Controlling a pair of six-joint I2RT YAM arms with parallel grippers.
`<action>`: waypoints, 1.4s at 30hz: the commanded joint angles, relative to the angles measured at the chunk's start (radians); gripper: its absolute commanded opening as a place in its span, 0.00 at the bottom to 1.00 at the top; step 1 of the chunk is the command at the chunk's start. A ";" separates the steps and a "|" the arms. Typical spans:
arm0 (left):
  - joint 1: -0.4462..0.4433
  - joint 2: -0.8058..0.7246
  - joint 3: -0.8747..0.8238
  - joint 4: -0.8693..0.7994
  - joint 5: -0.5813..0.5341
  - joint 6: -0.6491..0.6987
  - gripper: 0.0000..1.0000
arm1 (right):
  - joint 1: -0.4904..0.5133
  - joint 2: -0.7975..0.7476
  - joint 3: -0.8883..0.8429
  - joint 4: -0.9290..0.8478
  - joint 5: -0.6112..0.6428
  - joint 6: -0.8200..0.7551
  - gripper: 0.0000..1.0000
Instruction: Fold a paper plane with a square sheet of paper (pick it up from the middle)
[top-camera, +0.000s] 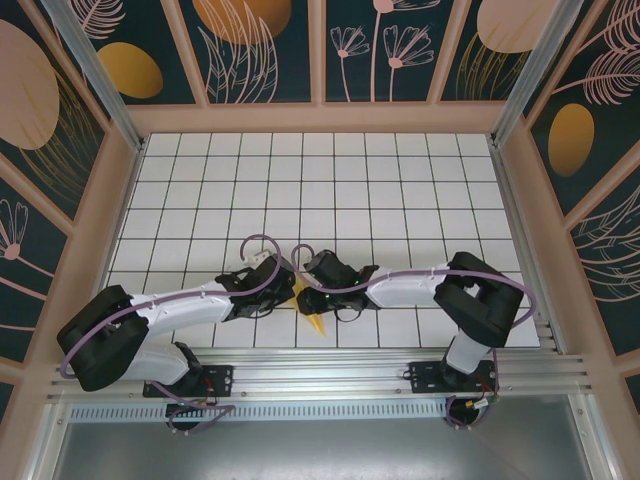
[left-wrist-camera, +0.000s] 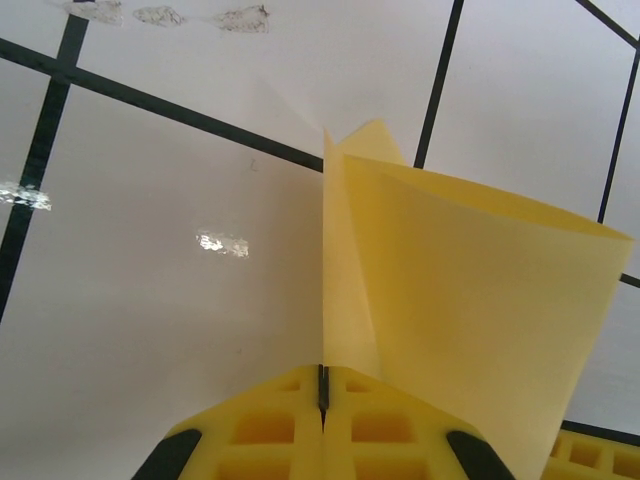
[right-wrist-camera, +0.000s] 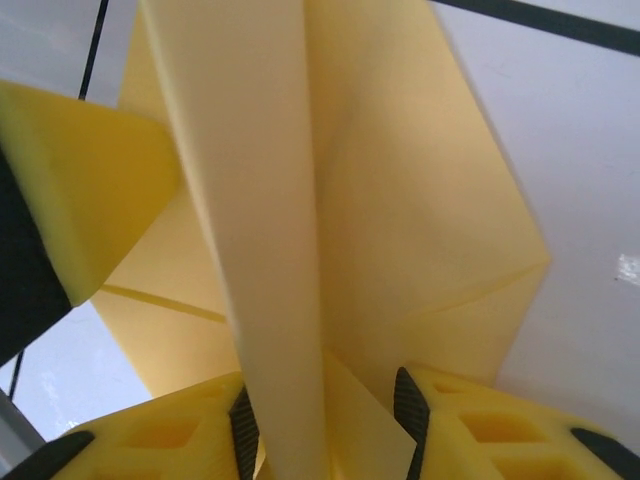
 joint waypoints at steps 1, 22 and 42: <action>-0.003 -0.017 -0.016 0.003 -0.023 -0.003 0.06 | 0.014 0.021 0.027 -0.059 0.065 0.008 0.37; -0.002 -0.116 -0.038 0.039 -0.024 -0.001 0.30 | 0.039 0.027 0.135 -0.232 0.255 0.037 0.03; -0.003 -0.367 -0.161 0.014 -0.108 -0.040 0.64 | -0.279 0.130 0.218 -0.275 0.276 0.040 0.10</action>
